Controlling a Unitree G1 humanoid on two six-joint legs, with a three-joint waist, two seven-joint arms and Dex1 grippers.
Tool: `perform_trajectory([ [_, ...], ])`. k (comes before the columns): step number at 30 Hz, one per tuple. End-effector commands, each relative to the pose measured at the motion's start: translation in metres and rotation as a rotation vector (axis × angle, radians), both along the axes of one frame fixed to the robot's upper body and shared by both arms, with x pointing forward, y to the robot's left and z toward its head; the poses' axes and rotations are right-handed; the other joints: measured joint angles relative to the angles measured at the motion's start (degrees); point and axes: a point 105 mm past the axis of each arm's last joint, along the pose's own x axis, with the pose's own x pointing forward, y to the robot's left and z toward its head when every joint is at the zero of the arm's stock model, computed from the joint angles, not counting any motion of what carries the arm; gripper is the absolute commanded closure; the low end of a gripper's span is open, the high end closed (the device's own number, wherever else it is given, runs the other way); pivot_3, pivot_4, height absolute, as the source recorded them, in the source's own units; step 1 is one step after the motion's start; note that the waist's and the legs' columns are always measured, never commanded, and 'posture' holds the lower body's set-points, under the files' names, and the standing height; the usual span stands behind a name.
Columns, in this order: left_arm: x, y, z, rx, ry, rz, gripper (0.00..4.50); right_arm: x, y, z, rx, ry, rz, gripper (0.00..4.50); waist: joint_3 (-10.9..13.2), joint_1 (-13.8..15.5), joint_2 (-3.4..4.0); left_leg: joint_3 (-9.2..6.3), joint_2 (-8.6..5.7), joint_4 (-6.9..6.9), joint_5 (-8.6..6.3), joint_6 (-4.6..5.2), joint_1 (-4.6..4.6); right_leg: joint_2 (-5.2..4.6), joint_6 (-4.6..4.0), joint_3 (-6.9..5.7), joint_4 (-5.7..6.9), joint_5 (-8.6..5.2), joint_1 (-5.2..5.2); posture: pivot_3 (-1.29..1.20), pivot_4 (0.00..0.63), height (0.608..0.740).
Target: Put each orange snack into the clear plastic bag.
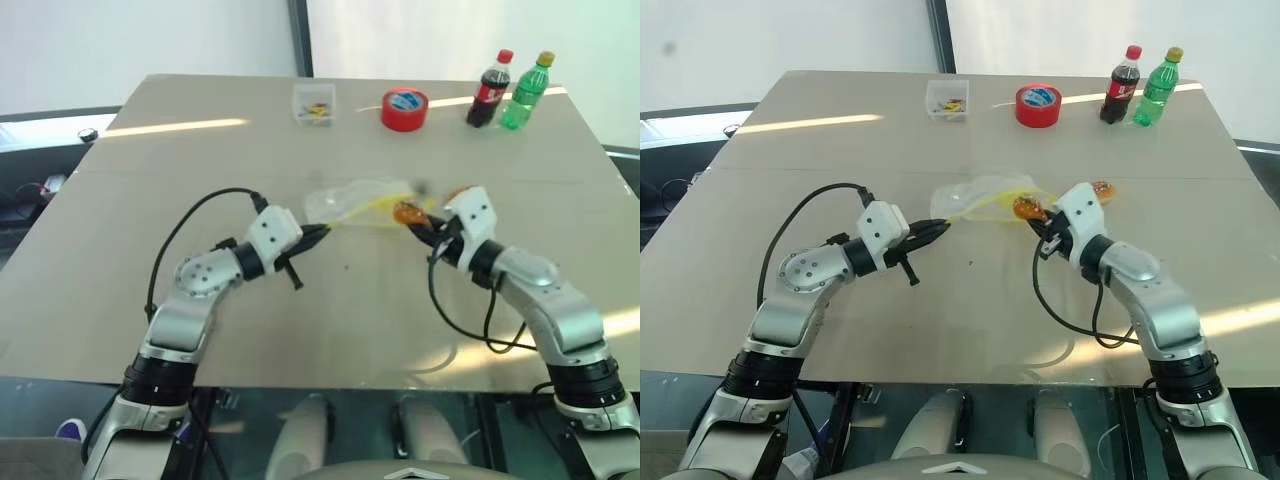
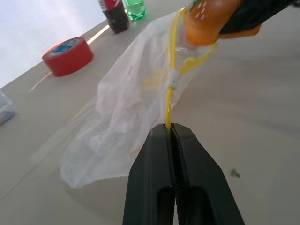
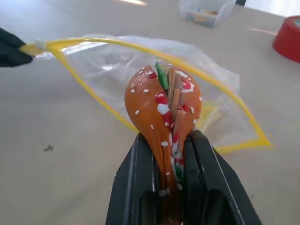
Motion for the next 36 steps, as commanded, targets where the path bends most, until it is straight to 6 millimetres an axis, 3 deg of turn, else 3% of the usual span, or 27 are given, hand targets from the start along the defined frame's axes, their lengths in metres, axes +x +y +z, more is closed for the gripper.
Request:
perform_trajectory([
  [1,-0.011,-0.008,0.009,0.025,-0.071,-0.058,4.50,0.005,0.006,0.012,-0.039,-0.088,0.004,4.43,0.00,-0.09,0.00,0.01,0.00,0.00,0.00,0.00,0.00,0.00,0.00,0.01,0.01,0.00,0.00,0.00,0.150,0.740],
  [6,-0.015,-0.011,0.000,0.087,-0.079,-0.094,4.50,0.012,0.018,0.020,-0.021,-0.096,0.033,4.43,0.00,-0.50,0.00,-0.02,-0.01,0.01,0.00,0.00,0.04,0.01,0.00,-0.03,0.06,0.00,0.01,0.00,0.150,0.740],
  [14,-0.013,-0.014,0.002,0.085,-0.086,-0.112,4.50,0.012,0.040,0.021,0.067,-0.025,0.106,4.43,0.00,-0.97,0.00,-0.06,-0.01,0.00,0.00,0.00,-0.01,0.00,0.00,-0.06,0.00,0.00,0.01,0.00,0.150,0.740],
  [15,-0.013,-0.014,0.003,0.081,-0.086,-0.113,4.50,0.015,0.039,0.019,0.052,-0.031,0.089,3.62,0.00,-0.97,0.01,-0.06,-0.01,0.00,0.00,0.00,0.00,0.00,0.00,-0.06,0.01,0.00,0.01,0.00,0.150,0.740],
  [17,-0.012,-0.013,0.004,0.070,-0.081,-0.103,4.50,0.019,0.036,0.019,0.019,-0.053,0.066,3.17,0.00,-0.98,0.01,-0.08,-0.02,0.00,0.00,0.00,0.01,0.00,0.00,-0.08,0.03,0.00,0.01,0.00,0.150,0.740],
  [19,-0.009,-0.010,0.005,0.055,-0.073,-0.080,4.50,0.020,0.032,0.019,-0.005,-0.070,0.042,2.25,0.00,-0.97,0.01,-0.09,-0.02,0.00,0.00,0.00,0.01,0.00,0.00,-0.09,0.05,0.00,0.01,0.00,0.150,0.740],
  [20,-0.005,-0.007,0.006,0.042,-0.061,-0.045,4.50,0.019,0.028,0.018,-0.054,-0.086,0.048,1.82,0.00,-1.00,0.01,-0.10,-0.02,0.00,0.00,0.00,0.01,0.00,0.00,-0.09,0.04,0.00,0.00,0.00,0.150,0.740],
  [25,0.014,0.010,0.006,0.031,-0.035,0.105,4.50,0.000,0.001,0.035,-0.037,-0.072,0.095,1.82,0.01,-0.87,0.01,-0.16,-0.11,0.01,0.00,0.00,-0.06,-0.04,0.00,-0.13,0.00,0.00,0.01,0.00,0.150,0.740],
  [32,0.021,0.015,0.010,-0.010,-0.029,0.160,4.50,-0.016,-0.013,0.043,0.023,-0.043,0.134,1.82,0.01,-1.06,0.01,-0.18,-0.07,0.00,0.00,0.01,-0.02,-0.02,0.00,-0.15,0.04,0.00,0.02,0.00,0.150,0.740],
  [35,0.023,0.027,0.012,-0.006,-0.030,0.208,4.50,0.010,-0.055,0.055,0.072,-0.074,-0.090,1.82,0.01,-0.96,0.01,-0.17,-0.09,0.01,0.00,0.01,-0.04,-0.05,0.00,-0.14,0.03,0.00,0.02,0.00,0.150,0.740],
  [36,0.023,0.030,0.013,-0.002,-0.033,0.221,4.50,0.021,-0.068,0.054,0.058,-0.079,-0.174,1.56,0.02,-1.11,0.00,-0.16,-0.13,0.02,0.00,0.01,-0.04,-0.08,0.00,-0.13,0.03,0.00,0.03,0.00,0.150,0.740],
])
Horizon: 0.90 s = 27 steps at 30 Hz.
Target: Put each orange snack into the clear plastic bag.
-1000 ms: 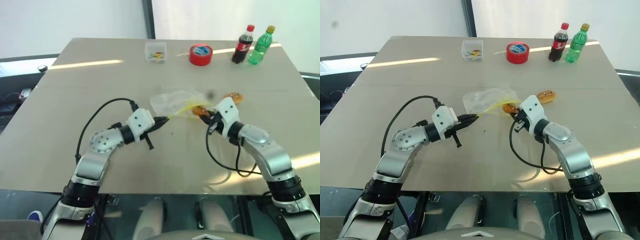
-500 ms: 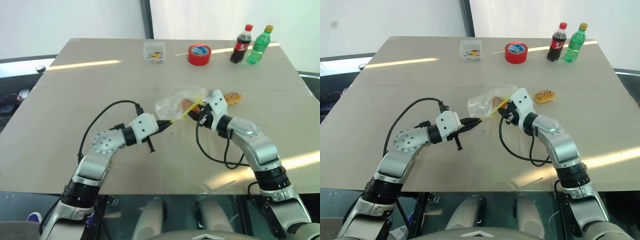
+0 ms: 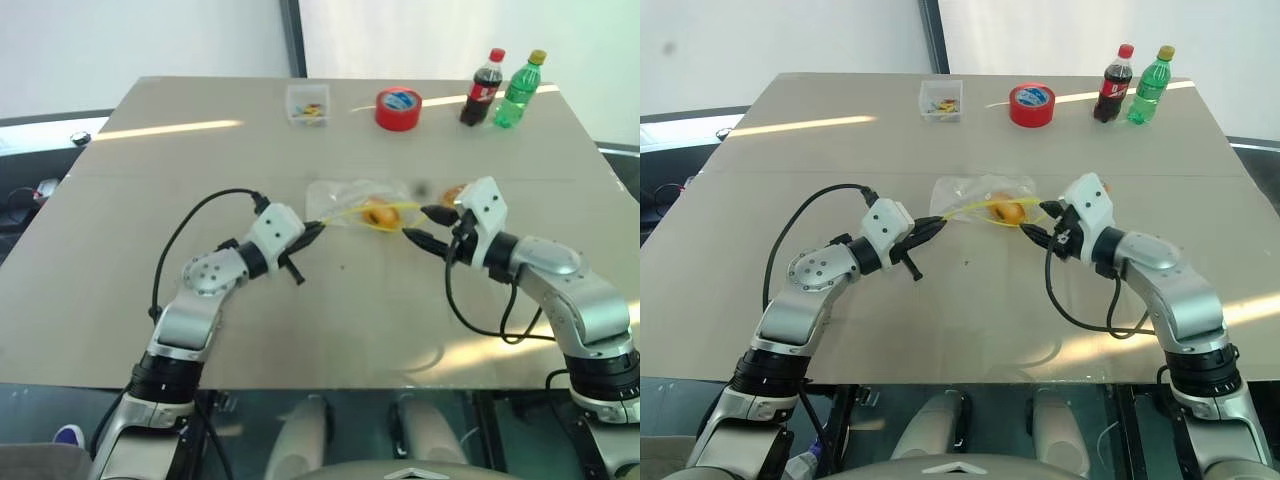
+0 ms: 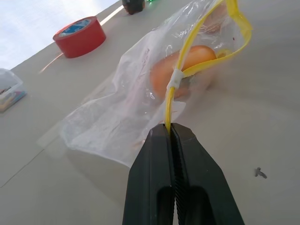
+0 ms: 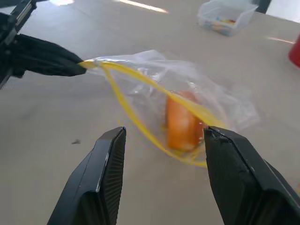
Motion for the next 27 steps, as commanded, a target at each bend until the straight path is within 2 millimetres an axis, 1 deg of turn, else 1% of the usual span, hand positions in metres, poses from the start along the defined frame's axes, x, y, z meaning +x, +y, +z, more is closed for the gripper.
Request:
perform_trajectory([
  [1,0.003,0.017,0.016,0.002,-0.053,0.065,4.50,0.036,-0.050,0.018,0.010,-0.069,-0.302,1.23,0.01,-0.18,-0.02,0.05,-0.01,0.03,0.00,0.00,0.03,0.00,0.01,0.04,0.01,0.01,0.00,0.00,0.150,0.740],
  [2,0.003,0.020,0.017,0.005,-0.054,0.072,4.50,0.046,-0.058,0.014,0.006,-0.063,-0.382,1.01,0.00,-0.14,-0.02,0.07,-0.03,0.03,0.01,0.01,0.05,-0.02,0.01,0.06,0.02,0.01,0.00,0.00,0.150,0.740],
  [3,0.003,0.022,0.017,0.011,-0.057,0.081,4.50,0.056,-0.066,0.010,-0.004,-0.072,-0.470,0.43,0.00,-0.11,-0.02,0.06,-0.03,0.02,0.01,0.01,0.10,-0.01,0.01,0.04,0.02,0.01,0.02,0.00,0.150,0.740],
  [4,0.003,0.025,0.018,0.013,-0.060,0.091,4.50,0.063,-0.071,0.008,-0.009,-0.081,-0.550,0.03,0.00,-0.15,-0.02,0.05,-0.02,0.00,0.01,0.01,0.09,0.00,0.01,0.03,0.02,0.01,0.02,0.00,0.150,0.740],
  [6,0.004,0.029,0.021,0.017,-0.069,0.111,4.50,0.074,-0.071,0.001,0.016,-0.067,-0.660,0.03,0.00,-0.33,-0.01,0.07,0.03,-0.08,0.01,-0.01,0.06,0.08,0.00,0.06,0.02,0.00,-0.06,0.00,0.150,0.740],
  [7,0.004,0.032,0.023,0.018,-0.072,0.122,4.50,0.076,-0.067,-0.001,0.041,-0.050,-0.682,0.03,0.00,-0.33,-0.01,0.11,0.08,-0.11,0.02,-0.02,0.05,0.08,0.00,0.11,0.05,0.00,-0.12,0.00,0.150,0.740],
  [9,0.004,0.036,0.024,0.022,-0.076,0.138,4.50,0.079,-0.064,-0.008,0.035,-0.011,-0.797,0.03,0.00,-0.33,-0.01,0.22,0.12,-0.16,0.08,-0.12,-0.13,0.09,-0.01,0.22,0.08,0.01,-0.34,0.00,0.150,0.740],
  [12,0.004,0.042,0.024,0.030,-0.077,0.158,4.50,0.076,-0.044,-0.009,0.136,0.073,-0.807,0.03,0.00,-0.30,-0.01,0.43,0.12,-0.14,0.14,-0.22,-0.22,0.06,-0.01,0.41,0.07,0.01,-0.49,0.00,0.150,0.740],
  [14,0.003,0.044,0.025,0.030,-0.077,0.165,4.50,0.076,-0.042,-0.009,0.202,0.132,-0.868,0.03,0.00,-0.26,-0.01,0.44,0.11,-0.13,0.11,-0.18,-0.22,0.05,-0.01,0.42,0.07,0.01,-0.49,0.00,0.150,0.740],
  [17,0.000,0.044,0.024,0.030,-0.073,0.165,4.50,0.078,-0.038,-0.010,0.244,0.186,-0.938,0.03,0.00,-0.18,-0.01,0.40,0.12,-0.14,0.07,-0.10,-0.20,0.06,-0.01,0.39,0.11,0.01,-0.50,0.00,0.150,0.740],
  [21,-0.002,0.041,0.023,0.030,-0.068,0.162,4.50,0.085,-0.037,-0.015,0.249,0.221,-1.013,0.03,-0.01,-0.22,0.01,0.39,0.10,-0.14,0.02,-0.03,-0.18,0.06,-0.02,0.38,0.14,0.02,-0.50,0.00,0.150,0.740],
  [23,-0.002,0.041,0.023,0.032,-0.066,0.162,4.50,0.090,-0.041,-0.017,0.238,0.219,-1.074,0.03,-0.01,-0.28,0.01,0.40,0.09,-0.15,0.03,-0.03,-0.16,0.06,-0.02,0.38,0.15,0.02,-0.50,0.00,0.150,0.740],
  [27,-0.001,0.041,0.023,0.032,-0.064,0.164,4.50,0.101,-0.036,-0.019,0.204,0.196,-1.126,0.03,0.00,-0.46,0.02,0.43,0.08,-0.17,0.03,-0.03,-0.16,0.06,-0.02,0.41,0.14,0.02,-0.51,0.00,0.150,0.740],
])
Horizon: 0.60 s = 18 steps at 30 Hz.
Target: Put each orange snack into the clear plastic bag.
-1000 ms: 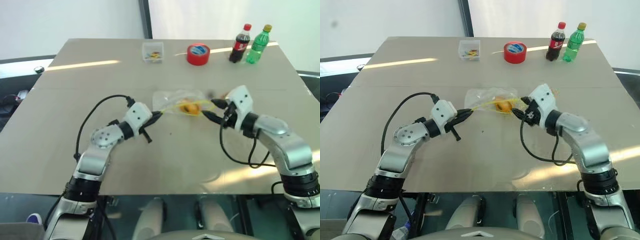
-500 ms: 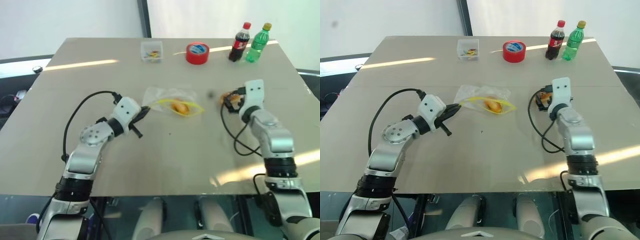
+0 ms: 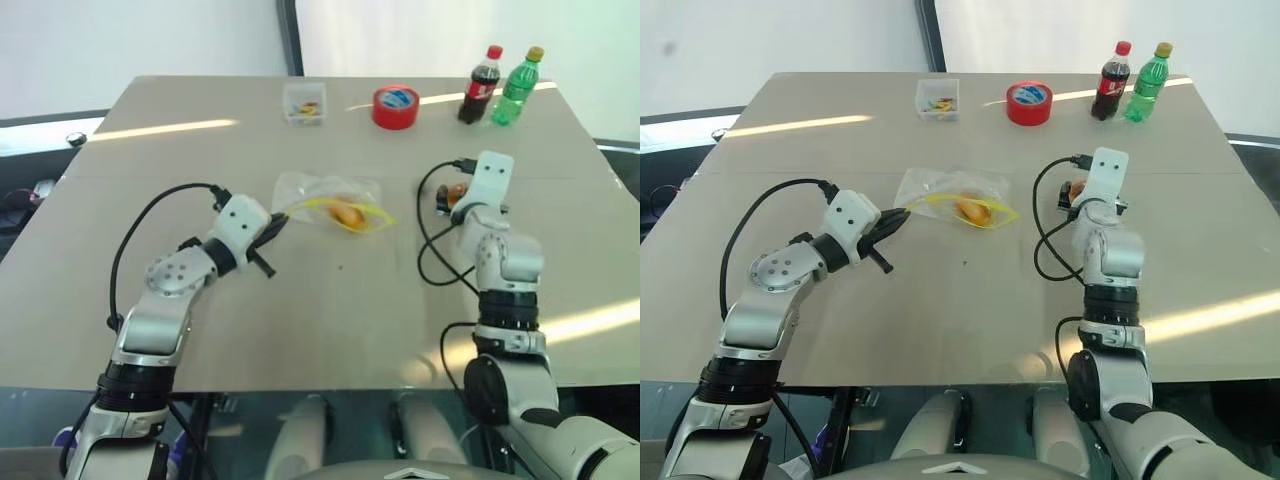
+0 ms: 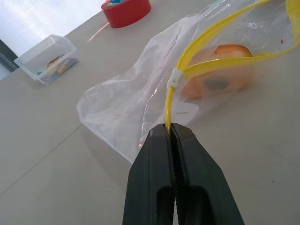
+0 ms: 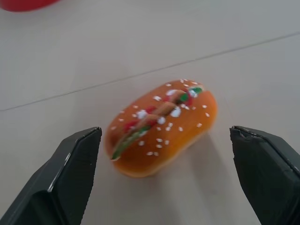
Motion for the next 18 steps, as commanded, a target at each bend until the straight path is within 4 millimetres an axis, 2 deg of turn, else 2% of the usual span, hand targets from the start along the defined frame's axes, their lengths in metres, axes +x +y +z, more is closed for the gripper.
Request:
perform_trajectory([
  [1,-0.002,-0.002,0.014,0.003,-0.052,-0.005,4.50,0.009,0.002,0.012,-0.031,-0.051,-0.060,0.03,0.00,-0.13,0.00,0.01,0.00,-0.01,0.00,0.00,0.00,0.00,0.00,0.01,0.00,0.00,0.00,0.00,0.150,0.740],
  [5,-0.002,-0.003,0.013,0.001,-0.048,-0.004,4.50,0.018,0.009,0.007,-0.023,-0.051,-0.058,0.03,0.00,-0.15,0.00,0.01,0.00,-0.03,0.00,0.00,0.01,0.00,0.00,0.01,0.00,0.00,0.00,0.00,0.150,0.740],
  [9,-0.003,-0.004,0.010,0.002,-0.045,-0.002,4.50,0.024,0.023,0.013,-0.012,-0.084,0.003,0.03,0.01,-0.09,0.01,0.01,-0.01,-0.03,0.00,0.00,0.00,0.00,0.00,0.01,-0.01,0.00,0.00,0.00,0.150,0.740],
  [13,-0.004,-0.005,0.010,-0.002,-0.046,0.000,4.50,0.026,0.023,0.015,-0.080,-0.127,0.032,0.03,0.01,-0.20,0.02,0.01,0.00,-0.03,0.00,0.00,0.00,0.00,0.00,0.01,-0.02,0.00,-0.01,0.00,0.150,0.740],
  [18,-0.006,-0.006,0.008,-0.007,-0.042,-0.001,4.50,0.026,0.027,0.023,-0.075,-0.201,0.082,0.03,0.01,-0.65,0.02,0.00,0.00,-0.04,0.00,0.01,0.01,0.01,0.00,0.01,-0.01,0.00,0.00,0.00,0.150,0.740],
])
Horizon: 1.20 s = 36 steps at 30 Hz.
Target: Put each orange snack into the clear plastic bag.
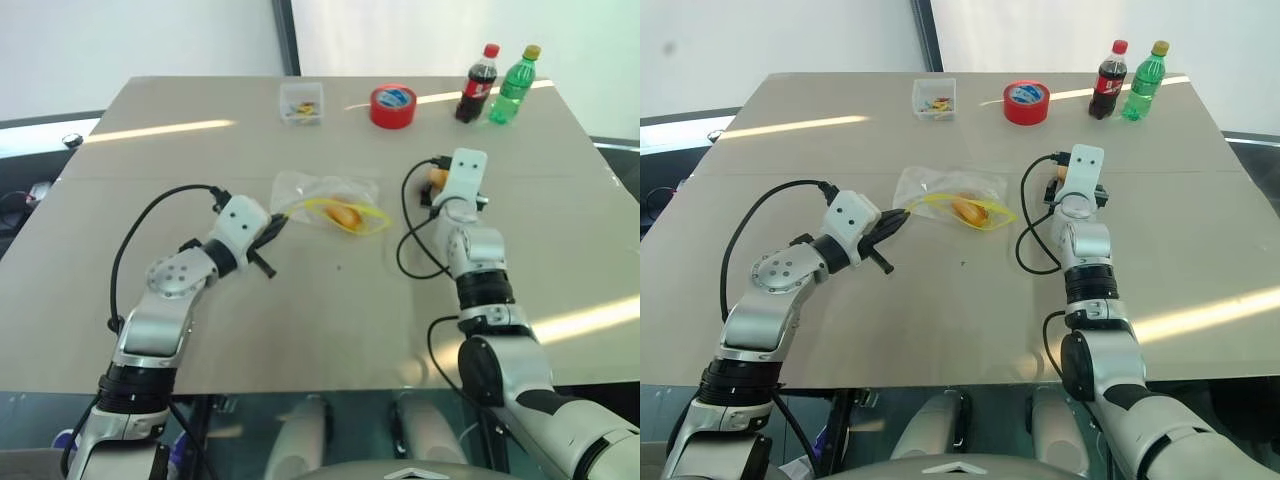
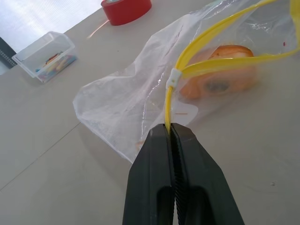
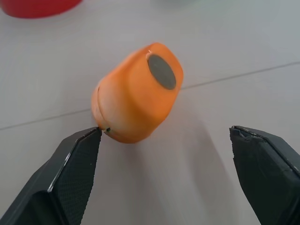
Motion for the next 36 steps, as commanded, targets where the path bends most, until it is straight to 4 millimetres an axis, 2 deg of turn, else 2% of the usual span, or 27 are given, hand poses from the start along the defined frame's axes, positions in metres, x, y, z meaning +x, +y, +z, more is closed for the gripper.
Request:
perform_trajectory([
  [1,-0.004,-0.007,0.011,0.002,-0.050,-0.020,4.50,0.001,0.002,0.021,-0.009,-0.107,0.039,0.03,0.00,-0.21,0.00,0.00,0.00,0.00,0.00,0.00,0.00,0.00,0.00,0.00,0.00,0.00,0.00,0.00,0.150,0.740],
  [7,-0.005,-0.007,0.009,-0.002,-0.047,-0.023,4.50,0.004,0.010,0.027,-0.068,-0.135,0.134,0.03,0.00,-0.76,0.00,0.00,0.00,0.00,0.00,0.00,0.00,-0.01,0.00,0.00,0.01,0.00,0.00,0.00,0.150,0.740],
  [12,-0.005,-0.009,0.009,-0.007,-0.048,-0.024,4.50,0.018,0.007,0.024,-0.072,-0.129,0.136,0.03,0.00,-0.98,0.00,0.02,0.00,0.00,0.00,0.00,0.02,0.00,0.00,0.03,0.01,0.00,0.00,0.00,0.150,0.740],
  [15,-0.006,-0.009,0.010,-0.009,-0.051,-0.024,4.50,0.026,0.001,0.015,-0.093,-0.102,0.130,0.03,0.00,-0.98,0.00,0.03,0.00,-0.04,0.00,0.00,0.04,0.01,0.00,0.04,0.00,0.00,0.00,0.00,0.150,0.740],
  [16,-0.006,-0.009,0.010,-0.009,-0.052,-0.024,4.50,0.027,0.000,0.012,-0.097,-0.094,0.129,0.42,0.00,-0.98,0.00,0.04,0.00,-0.04,0.00,0.00,0.04,0.01,0.00,0.04,0.00,0.00,0.00,0.00,0.150,0.740],
  [17,-0.006,-0.010,0.010,-0.010,-0.054,-0.024,4.50,0.029,-0.005,0.011,-0.116,-0.096,0.117,0.53,0.00,-0.99,0.00,0.04,0.00,-0.04,0.00,0.00,0.04,0.01,0.00,0.04,-0.02,0.00,0.00,0.00,0.150,0.740],
  [19,-0.006,-0.009,0.011,-0.011,-0.056,-0.020,4.50,0.030,-0.010,0.010,-0.132,-0.104,0.108,1.21,0.00,-0.95,0.00,0.05,0.00,-0.04,0.00,-0.01,0.03,0.01,0.00,0.05,-0.03,0.00,0.01,0.00,0.150,0.740],
  [23,-0.006,-0.009,0.011,-0.014,-0.058,-0.014,4.50,0.031,-0.017,0.013,-0.131,-0.117,0.103,3.18,0.00,-1.04,0.00,0.09,0.01,-0.03,0.00,-0.01,0.05,0.00,0.00,0.10,0.00,0.00,0.02,0.00,0.150,0.740],
  [24,-0.006,-0.009,0.010,-0.015,-0.058,-0.013,4.50,0.030,-0.019,0.013,-0.145,-0.123,0.101,3.37,0.00,-1.00,0.00,0.09,0.01,-0.03,0.00,0.00,0.06,0.00,0.00,0.10,0.01,0.00,0.02,0.00,0.150,0.740],
  [26,-0.007,-0.009,0.010,-0.021,-0.059,-0.011,4.50,0.027,-0.023,0.016,-0.176,-0.152,0.111,3.37,0.00,-0.84,0.00,0.06,0.03,-0.03,0.00,0.00,0.06,0.01,0.00,0.08,0.03,0.00,0.02,0.00,0.150,0.740],
  [28,-0.007,-0.011,0.011,-0.028,-0.059,-0.013,4.50,0.021,-0.024,0.025,-0.203,-0.208,0.150,3.37,0.00,-0.72,0.00,0.03,0.02,-0.02,0.00,0.00,0.04,0.00,0.00,0.05,0.00,0.00,0.03,0.00,0.150,0.740],
  [31,-0.006,-0.013,0.012,-0.041,-0.061,-0.017,4.50,0.000,-0.013,0.051,-0.075,-0.333,0.348,3.37,0.00,-0.60,0.00,0.03,0.01,-0.01,0.00,0.00,-0.05,-0.02,0.00,0.04,-0.06,0.00,0.00,0.00,0.150,0.740],
  [34,-0.003,-0.015,0.014,-0.060,-0.063,-0.020,4.50,-0.032,-0.009,0.075,0.011,-0.379,0.468,3.37,0.01,-0.62,0.01,0.03,0.04,-0.01,-0.01,0.02,-0.10,-0.02,0.00,0.05,-0.06,0.00,-0.05,0.00,0.150,0.740],
  [36,-0.001,-0.017,0.016,-0.074,-0.063,-0.024,4.50,-0.057,0.002,0.084,0.096,-0.369,0.584,3.37,0.01,-0.63,0.01,0.02,0.11,-0.01,-0.02,0.02,-0.12,0.01,0.00,0.03,-0.06,0.00,-0.06,0.00,0.150,0.740],
])
